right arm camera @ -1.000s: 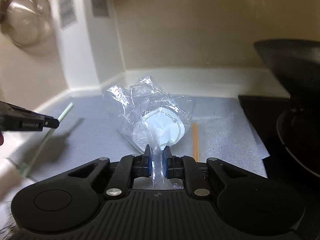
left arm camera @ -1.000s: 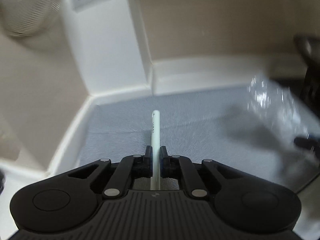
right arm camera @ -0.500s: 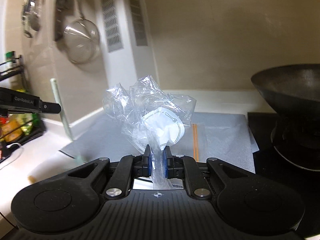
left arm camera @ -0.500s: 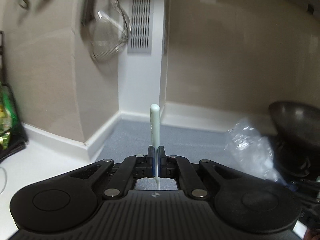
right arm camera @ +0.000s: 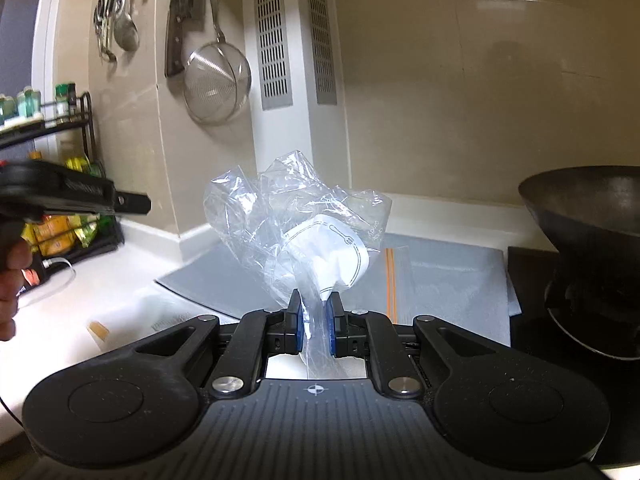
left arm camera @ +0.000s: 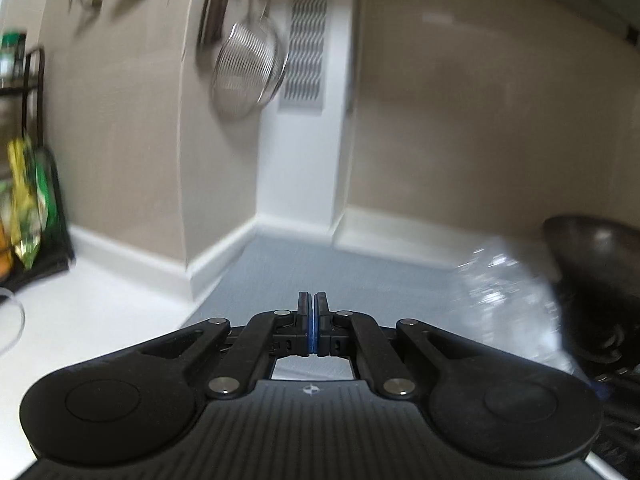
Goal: Collect trash
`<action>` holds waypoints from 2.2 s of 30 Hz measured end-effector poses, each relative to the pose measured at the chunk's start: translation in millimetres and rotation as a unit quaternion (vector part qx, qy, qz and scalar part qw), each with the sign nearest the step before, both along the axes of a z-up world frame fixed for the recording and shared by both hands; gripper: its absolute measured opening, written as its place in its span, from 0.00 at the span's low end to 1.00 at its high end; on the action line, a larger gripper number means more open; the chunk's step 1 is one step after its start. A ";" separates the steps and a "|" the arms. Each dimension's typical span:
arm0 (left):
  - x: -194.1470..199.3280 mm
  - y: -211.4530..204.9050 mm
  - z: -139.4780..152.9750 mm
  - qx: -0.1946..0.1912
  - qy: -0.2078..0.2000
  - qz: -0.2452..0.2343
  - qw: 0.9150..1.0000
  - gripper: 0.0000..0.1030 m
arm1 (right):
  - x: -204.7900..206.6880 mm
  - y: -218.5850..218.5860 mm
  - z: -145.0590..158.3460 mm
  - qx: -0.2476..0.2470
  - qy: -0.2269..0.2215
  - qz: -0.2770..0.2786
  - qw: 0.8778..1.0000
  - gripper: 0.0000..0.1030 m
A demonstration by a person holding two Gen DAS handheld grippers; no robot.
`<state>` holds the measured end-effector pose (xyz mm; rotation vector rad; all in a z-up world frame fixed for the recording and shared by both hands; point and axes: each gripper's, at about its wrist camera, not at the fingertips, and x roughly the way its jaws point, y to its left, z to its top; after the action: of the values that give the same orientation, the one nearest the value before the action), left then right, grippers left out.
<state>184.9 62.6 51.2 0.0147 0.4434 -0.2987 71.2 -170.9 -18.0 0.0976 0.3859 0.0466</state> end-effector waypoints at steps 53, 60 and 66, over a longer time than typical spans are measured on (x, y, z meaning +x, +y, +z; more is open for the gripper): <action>-257.0 59.4 -161.0 0.110 0.204 0.169 0.958 1.00 | -148.8 108.3 -103.2 -0.092 0.171 0.215 0.957 0.97; -261.1 55.0 -167.8 0.120 0.216 0.170 0.954 1.00 | -156.3 112.8 -111.6 -0.097 0.192 0.206 0.955 0.97; -257.9 52.8 -171.9 0.134 0.225 0.177 0.949 1.00 | -157.6 112.0 -113.2 -0.099 0.194 0.203 0.955 0.97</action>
<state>-73.0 115.4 -120.8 0.1325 0.9261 0.1216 -86.4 -58.9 -131.3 -0.1763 0.7969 0.3980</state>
